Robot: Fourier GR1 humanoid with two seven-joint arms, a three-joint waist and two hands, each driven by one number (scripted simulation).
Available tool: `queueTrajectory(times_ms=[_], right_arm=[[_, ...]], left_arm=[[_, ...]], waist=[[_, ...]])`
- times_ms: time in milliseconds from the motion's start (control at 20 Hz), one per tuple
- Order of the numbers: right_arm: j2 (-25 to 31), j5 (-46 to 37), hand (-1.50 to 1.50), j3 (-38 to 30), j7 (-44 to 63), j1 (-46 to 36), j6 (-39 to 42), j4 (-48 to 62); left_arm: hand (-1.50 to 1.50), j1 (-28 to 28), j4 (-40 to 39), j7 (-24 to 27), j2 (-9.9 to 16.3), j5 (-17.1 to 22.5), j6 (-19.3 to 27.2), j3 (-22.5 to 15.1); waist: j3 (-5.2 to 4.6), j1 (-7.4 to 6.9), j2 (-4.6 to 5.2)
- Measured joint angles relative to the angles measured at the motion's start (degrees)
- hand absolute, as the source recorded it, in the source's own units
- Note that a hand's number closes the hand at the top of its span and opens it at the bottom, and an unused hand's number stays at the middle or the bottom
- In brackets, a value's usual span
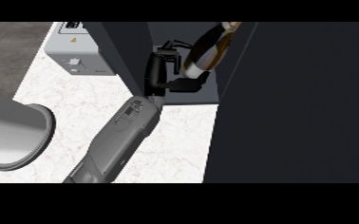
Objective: Pick up the wine, place it into the cabinet and close the cabinet
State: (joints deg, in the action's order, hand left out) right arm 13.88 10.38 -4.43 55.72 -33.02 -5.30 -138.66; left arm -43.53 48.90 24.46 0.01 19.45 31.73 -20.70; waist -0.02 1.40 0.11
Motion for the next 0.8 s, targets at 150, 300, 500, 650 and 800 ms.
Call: queueTrajectory(times_ms=[150, 300, 500, 650, 800], right_arm=[[-0.31, 0.17, -1.5, 0.25, -0.55, 0.28, 0.38, 0.12], [-0.5, 0.21, -1.5, 0.6, -0.76, 0.64, 0.48, 0.03], [-0.66, 0.22, -1.5, 1.0, -0.84, 0.35, 0.37, 0.11], [-0.75, 0.28, -1.5, 1.1, -1.53, 0.8, 0.84, 0.22], [-0.63, 0.42, -1.5, 0.82, -1.93, 1.02, 1.32, 0.37]], left_arm=[[1.5, -0.57, -3.03, 1.72, 0.0, 1.16, 1.87, -2.32], [1.5, -1.79, -8.0, 4.2, -0.01, 1.29, 1.36, -2.04], [1.5, -3.16, -12.64, 7.13, 0.0, 3.34, 1.92, -2.56], [1.5, -4.27, -16.43, 10.76, -0.01, 5.68, 1.18, -1.8], [1.5, -5.87, -19.56, 12.96, -0.01, 7.32, -0.24, -0.01]], waist=[[0.0, 0.21, 0.04], [0.0, 0.3, 0.1], [-0.01, 0.48, 0.15], [-0.02, 0.81, 0.29], [-0.02, 0.67, 0.29]])
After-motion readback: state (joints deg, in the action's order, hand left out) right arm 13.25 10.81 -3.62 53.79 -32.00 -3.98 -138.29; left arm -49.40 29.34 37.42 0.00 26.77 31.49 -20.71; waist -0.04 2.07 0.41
